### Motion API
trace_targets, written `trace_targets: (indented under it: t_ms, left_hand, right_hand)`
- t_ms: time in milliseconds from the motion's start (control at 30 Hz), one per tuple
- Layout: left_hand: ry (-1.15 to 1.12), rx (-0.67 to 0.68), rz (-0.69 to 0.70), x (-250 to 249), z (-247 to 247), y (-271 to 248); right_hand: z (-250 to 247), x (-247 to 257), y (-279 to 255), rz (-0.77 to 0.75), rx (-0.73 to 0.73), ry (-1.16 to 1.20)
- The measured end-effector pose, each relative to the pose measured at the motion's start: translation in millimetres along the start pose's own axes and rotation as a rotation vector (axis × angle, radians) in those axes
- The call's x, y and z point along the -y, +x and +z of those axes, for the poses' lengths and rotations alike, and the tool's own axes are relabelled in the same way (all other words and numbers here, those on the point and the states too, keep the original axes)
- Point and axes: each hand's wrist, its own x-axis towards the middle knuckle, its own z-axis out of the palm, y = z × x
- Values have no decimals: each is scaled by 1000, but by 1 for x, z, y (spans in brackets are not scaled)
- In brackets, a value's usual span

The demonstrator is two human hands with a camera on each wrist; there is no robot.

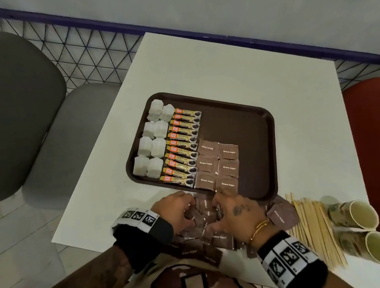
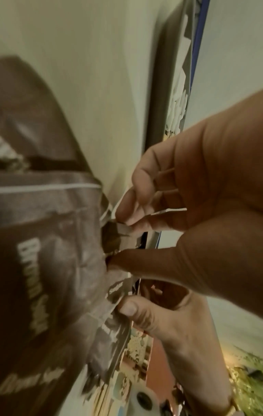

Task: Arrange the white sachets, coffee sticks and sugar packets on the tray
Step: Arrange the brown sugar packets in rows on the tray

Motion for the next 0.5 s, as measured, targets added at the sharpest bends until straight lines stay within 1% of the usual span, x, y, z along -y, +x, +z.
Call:
trace_targets:
  t_ms: [133,267,333,400,500]
  left_hand:
    - [-1,-17,-2,0,4,0]
    - [-68,-26,-12,2,5,-2]
    - [-119,-24,-29,4,6,-2]
    - [-207,-25,-31,7,7,-3]
    - [-434,-54,2,13,1,-5]
  right_hand:
    - [13,7,-1,-31,-52,-83]
    - [24,12,-5,-84,-135,-14]
    - [27,13,-8,-89,-147,14]
    - [24,12,-9,-54,-135,101]
    - [10,0,-8,24,-95,333]
